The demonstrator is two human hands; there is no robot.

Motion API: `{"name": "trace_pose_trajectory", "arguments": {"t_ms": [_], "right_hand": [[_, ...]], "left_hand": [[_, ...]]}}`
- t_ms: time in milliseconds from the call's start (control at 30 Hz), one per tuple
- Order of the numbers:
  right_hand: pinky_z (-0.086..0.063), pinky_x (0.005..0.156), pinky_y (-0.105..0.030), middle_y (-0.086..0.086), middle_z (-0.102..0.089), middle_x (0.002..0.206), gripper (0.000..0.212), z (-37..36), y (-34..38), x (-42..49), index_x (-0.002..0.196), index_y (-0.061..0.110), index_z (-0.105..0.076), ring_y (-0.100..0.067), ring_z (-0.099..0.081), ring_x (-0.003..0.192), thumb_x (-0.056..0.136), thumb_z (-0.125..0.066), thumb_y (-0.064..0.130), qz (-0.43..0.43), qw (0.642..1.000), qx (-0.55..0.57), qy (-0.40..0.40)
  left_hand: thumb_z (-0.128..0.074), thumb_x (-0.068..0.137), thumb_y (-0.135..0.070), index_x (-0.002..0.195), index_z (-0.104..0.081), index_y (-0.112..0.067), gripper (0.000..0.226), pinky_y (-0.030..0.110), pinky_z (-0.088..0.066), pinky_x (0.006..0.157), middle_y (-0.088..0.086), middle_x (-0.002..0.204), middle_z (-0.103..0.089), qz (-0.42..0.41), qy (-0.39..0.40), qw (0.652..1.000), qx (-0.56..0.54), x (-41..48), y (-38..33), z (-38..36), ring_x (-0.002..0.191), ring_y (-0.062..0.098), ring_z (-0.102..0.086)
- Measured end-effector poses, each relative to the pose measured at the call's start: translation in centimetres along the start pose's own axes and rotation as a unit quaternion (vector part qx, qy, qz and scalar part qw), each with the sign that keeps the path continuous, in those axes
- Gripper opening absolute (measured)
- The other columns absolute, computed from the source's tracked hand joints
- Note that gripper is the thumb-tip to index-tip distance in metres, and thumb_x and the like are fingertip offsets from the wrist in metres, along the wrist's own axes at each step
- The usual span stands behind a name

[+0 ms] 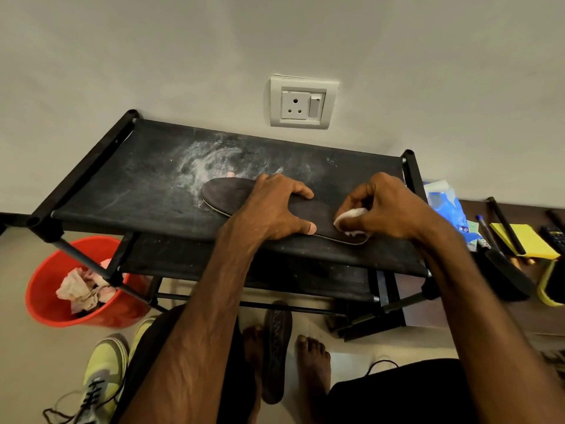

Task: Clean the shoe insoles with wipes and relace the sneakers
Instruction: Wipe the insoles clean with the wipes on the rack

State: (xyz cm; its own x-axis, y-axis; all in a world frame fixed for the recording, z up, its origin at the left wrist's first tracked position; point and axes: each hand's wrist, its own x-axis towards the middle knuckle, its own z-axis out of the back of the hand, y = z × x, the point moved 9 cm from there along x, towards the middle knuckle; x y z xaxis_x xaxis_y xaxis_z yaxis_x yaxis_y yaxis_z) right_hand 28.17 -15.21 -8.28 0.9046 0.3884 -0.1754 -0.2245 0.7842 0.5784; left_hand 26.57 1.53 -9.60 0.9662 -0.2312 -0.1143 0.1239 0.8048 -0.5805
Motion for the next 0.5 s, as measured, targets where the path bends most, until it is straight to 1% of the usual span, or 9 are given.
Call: {"name": "trace_pose_trajectory", "arguments": {"t_ms": [100,167,200,267,300,367,400,433,500], "right_hand": [[-0.062,0.066,-0.026,0.006,-0.077,0.076,0.007,1.0,-0.8,0.7,0.08,0.027,-0.082,-0.01,-0.072,0.069,0.078,-0.085,0.021,-0.014,0.997,-0.004,-0.076],[-0.062,0.068,-0.026,0.009,-0.076,0.074,0.006,1.4,-0.8,0.9,0.081,0.027,-0.083,-0.006,-0.071,0.069,0.078,-0.085,0.022,-0.011,0.995,-0.014,-0.097],[-0.062,0.069,-0.027,0.009,-0.076,0.074,0.006,1.2,-0.7,0.9,0.081,0.027,-0.083,-0.006,-0.071,0.069,0.078,-0.085,0.022,-0.006,0.996,-0.015,-0.084],[-0.062,0.069,-0.031,0.008,-0.076,0.075,0.006,0.3,-0.3,0.4,0.082,0.028,-0.083,-0.009,-0.072,0.068,0.078,-0.085,0.023,0.009,1.0,-0.011,-0.015],[-0.062,0.07,-0.031,0.008,-0.077,0.077,0.007,-0.3,-0.1,0.0,0.083,0.027,-0.083,-0.011,-0.073,0.069,0.078,-0.086,0.023,0.014,0.999,-0.003,0.029],[-0.062,0.068,-0.031,0.005,-0.078,0.08,0.005,-1.0,0.3,-0.7,0.084,0.023,-0.083,-0.016,-0.073,0.07,0.08,-0.085,0.021,0.016,0.996,0.017,0.089],[-0.063,0.067,-0.031,0.004,-0.078,0.08,0.005,-1.0,0.4,-0.8,0.084,0.022,-0.083,-0.016,-0.074,0.069,0.08,-0.085,0.021,0.018,0.996,0.02,0.09],[-0.063,0.067,-0.031,0.004,-0.078,0.079,0.005,-0.9,0.6,-0.8,0.084,0.023,-0.083,-0.015,-0.074,0.069,0.08,-0.085,0.021,0.02,0.997,0.02,0.074],[-0.063,0.066,-0.031,0.006,-0.077,0.078,0.007,-0.7,0.7,-0.2,0.085,0.024,-0.083,-0.009,-0.073,0.069,0.08,-0.085,0.021,0.019,0.999,0.026,0.014]], "left_hand": [[-0.085,0.075,-0.044,0.134,-0.062,-0.032,0.065,0.029,-0.027,0.109,-0.006,0.137,-0.055,-0.007,0.0,1.0,0.005,-0.1,-0.3,0.1,0.132,0.019,-0.038],[-0.085,0.075,-0.043,0.133,-0.063,-0.03,0.064,0.024,-0.025,0.105,-0.007,0.134,-0.057,-0.013,0.0,1.0,0.007,-0.1,-0.4,0.2,0.129,0.015,-0.041],[-0.086,0.075,-0.043,0.133,-0.063,-0.031,0.064,0.023,-0.025,0.101,-0.008,0.132,-0.057,-0.008,0.001,1.0,0.001,-0.1,-0.3,0.1,0.129,0.016,-0.041],[-0.087,0.072,-0.043,0.132,-0.063,-0.032,0.066,0.023,-0.026,0.097,-0.011,0.125,-0.055,0.002,0.0,1.0,-0.012,-0.1,0.1,0.1,0.13,0.017,-0.039],[-0.088,0.072,-0.043,0.132,-0.063,-0.032,0.066,0.023,-0.026,0.097,-0.012,0.123,-0.054,0.004,-0.001,1.0,-0.016,-0.1,0.1,0.0,0.13,0.017,-0.039],[-0.088,0.071,-0.042,0.133,-0.063,-0.031,0.067,0.025,-0.027,0.101,-0.01,0.129,-0.057,0.002,-0.003,1.0,-0.013,0.0,0.0,0.1,0.132,0.018,-0.038],[-0.088,0.072,-0.041,0.134,-0.062,-0.031,0.067,0.025,-0.026,0.103,-0.008,0.133,-0.057,-0.001,-0.001,1.0,-0.01,0.0,-0.1,0.0,0.133,0.018,-0.037],[-0.087,0.073,-0.041,0.135,-0.062,-0.03,0.068,0.026,-0.026,0.105,-0.007,0.136,-0.056,-0.004,-0.001,1.0,-0.005,0.0,-0.2,0.1,0.134,0.018,-0.036],[-0.087,0.073,-0.044,0.136,-0.061,-0.032,0.069,0.029,-0.027,0.107,-0.005,0.138,-0.053,-0.004,-0.002,1.0,0.002,0.1,0.0,0.0,0.135,0.022,-0.034]]}}
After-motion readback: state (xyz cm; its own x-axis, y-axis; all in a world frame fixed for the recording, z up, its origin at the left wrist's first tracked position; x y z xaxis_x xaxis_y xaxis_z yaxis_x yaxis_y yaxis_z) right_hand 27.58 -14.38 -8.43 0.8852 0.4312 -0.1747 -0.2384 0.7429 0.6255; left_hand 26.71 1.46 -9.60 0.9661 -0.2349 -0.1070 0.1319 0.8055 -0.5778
